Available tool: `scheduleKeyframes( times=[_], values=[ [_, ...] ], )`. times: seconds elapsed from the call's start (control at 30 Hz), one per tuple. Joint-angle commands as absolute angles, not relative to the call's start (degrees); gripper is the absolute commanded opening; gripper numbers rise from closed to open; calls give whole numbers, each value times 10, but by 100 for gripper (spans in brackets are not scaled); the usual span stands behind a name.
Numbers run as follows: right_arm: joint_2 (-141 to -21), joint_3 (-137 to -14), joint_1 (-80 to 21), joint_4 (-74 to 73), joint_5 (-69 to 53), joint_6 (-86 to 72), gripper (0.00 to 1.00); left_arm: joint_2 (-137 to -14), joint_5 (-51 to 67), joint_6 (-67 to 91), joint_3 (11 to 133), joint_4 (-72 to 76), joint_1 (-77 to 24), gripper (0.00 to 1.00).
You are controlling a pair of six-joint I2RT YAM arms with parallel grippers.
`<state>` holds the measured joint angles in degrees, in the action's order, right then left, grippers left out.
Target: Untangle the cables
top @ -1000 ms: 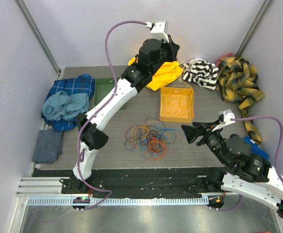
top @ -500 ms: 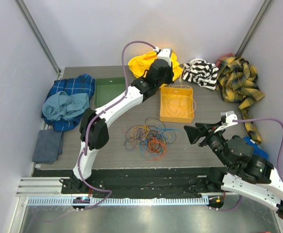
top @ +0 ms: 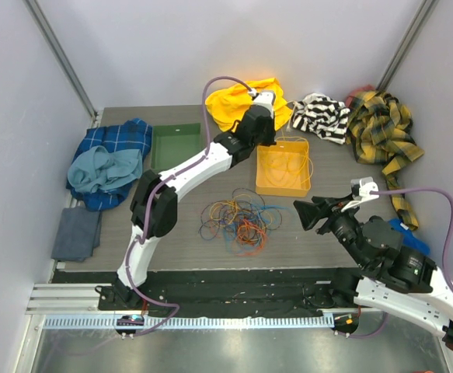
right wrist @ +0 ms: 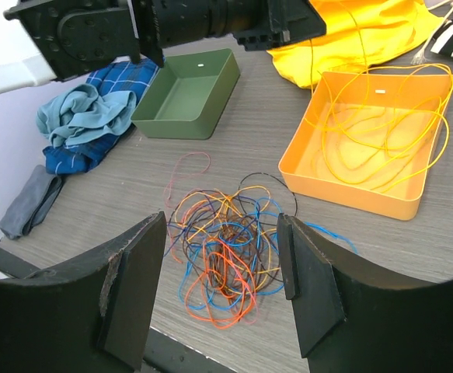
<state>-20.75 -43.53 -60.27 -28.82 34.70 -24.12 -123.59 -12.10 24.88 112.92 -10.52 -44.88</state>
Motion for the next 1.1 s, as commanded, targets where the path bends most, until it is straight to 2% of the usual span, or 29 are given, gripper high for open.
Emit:
scheduleKeyframes(
  times=[0.0,0.03,0.07,0.13,0.17,0.2,0.3,0.43,0.67,0.87,1.07],
  values=[
    [-219,-444,-605,-277,356,-241,66,-1266,-79,269,1153,-91,-458,21],
    [-221,-444,-605,-276,357,-241,67,-1267,-76,267,1161,-93,-459,35],
    [-222,-444,-605,-276,358,-241,66,-1267,-78,265,1162,-95,-463,55],
    [-225,-443,-605,-278,358,-242,67,-1257,-93,261,1157,-96,-467,69],
    [-225,-442,-605,-276,360,-243,67,-1251,-98,261,1153,-95,-468,85],
    [-227,-442,-605,-277,361,-243,67,-1239,-109,259,1149,-96,-468,95],
    [-231,-441,-606,-272,361,-243,66,-1208,-137,256,1125,-98,-468,98],
    [-242,-434,-606,-265,356,-246,67,-1082,-219,258,1039,-93,-468,98],
    [-271,-386,-606,-230,338,-261,67,-855,-332,324,796,-126,-468,100],
    [-344,-340,-605,-161,330,-299,66,-731,-311,399,616,-213,-468,100],
    [-468,-356,-606,-135,295,-308,66,-708,-305,422,552,-251,-468,97]
  ],
)
